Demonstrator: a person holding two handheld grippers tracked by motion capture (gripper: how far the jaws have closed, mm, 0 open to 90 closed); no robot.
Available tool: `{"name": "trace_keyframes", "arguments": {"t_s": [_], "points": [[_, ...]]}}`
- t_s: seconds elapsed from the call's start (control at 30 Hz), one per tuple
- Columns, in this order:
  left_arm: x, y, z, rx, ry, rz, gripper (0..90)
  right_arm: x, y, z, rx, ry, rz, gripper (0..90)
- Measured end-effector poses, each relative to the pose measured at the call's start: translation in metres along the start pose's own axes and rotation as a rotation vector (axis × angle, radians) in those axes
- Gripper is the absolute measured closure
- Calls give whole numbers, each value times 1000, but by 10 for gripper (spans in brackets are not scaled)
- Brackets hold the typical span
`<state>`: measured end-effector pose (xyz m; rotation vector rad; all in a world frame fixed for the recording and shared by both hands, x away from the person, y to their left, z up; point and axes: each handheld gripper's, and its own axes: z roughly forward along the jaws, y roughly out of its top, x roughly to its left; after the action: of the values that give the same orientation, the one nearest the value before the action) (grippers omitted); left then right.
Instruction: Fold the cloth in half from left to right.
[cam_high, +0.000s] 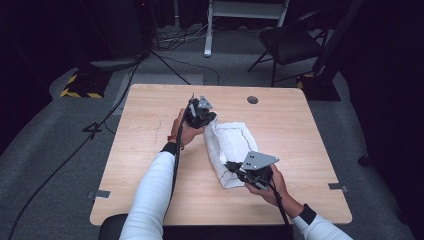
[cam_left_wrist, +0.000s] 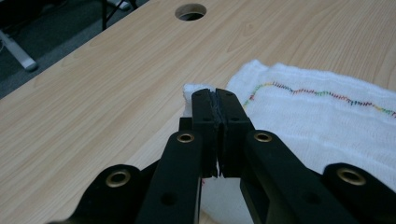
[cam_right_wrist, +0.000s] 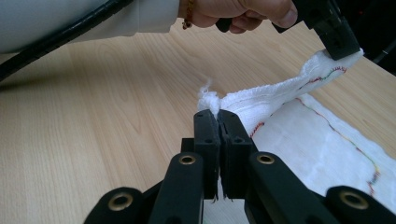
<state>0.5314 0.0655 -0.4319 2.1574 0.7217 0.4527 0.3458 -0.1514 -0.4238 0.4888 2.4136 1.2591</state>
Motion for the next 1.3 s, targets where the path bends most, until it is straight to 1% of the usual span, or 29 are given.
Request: {"name": "trace_keyframes", "arguments": {"t_s": [0.3, 0.63, 0.7, 0.8, 0.83, 0.87, 0.9, 0.97, 1.0, 1.07, 1.13, 1.2, 1.3], "points": [[-20, 24, 30, 18, -25, 38, 876, -16, -19, -22, 20, -51, 45, 873], [-41, 44, 64, 39, -52, 82, 876, -27, -39, -37, 59, -90, 80, 873], [-45, 46, 69, 42, -47, 92, 876, -29, -43, -39, 67, -99, 84, 873], [-48, 48, 78, 51, -36, 91, 873, -32, -50, -42, 82, -112, 99, 872], [-50, 48, 81, 55, -33, 83, 870, -33, -52, -43, 88, -115, 107, 869], [-51, 48, 84, 63, -25, 79, 854, -35, -55, -43, 97, -120, 120, 864], [-52, 48, 86, 66, -19, 77, 803, -36, -57, -43, 103, -127, 130, 856], [-55, 47, 87, 67, -26, 71, 720, -38, -62, -42, 120, -147, 141, 796], [-57, 47, 85, 64, -29, 79, 707, -39, -64, -42, 125, -157, 147, 781], [-58, 47, 80, 55, -28, 90, 689, -41, -68, -44, 136, -159, 155, 763], [-58, 45, 70, 42, -36, 87, 670, -42, -71, -46, 144, -172, 162, 737], [-58, 42, 59, 27, -30, 95, 644, -44, -73, -48, 148, -184, 167, 713], [-57, 33, 40, 10, -56, 82, 590, -49, -76, -50, 150, -194, 174, 693]]}}
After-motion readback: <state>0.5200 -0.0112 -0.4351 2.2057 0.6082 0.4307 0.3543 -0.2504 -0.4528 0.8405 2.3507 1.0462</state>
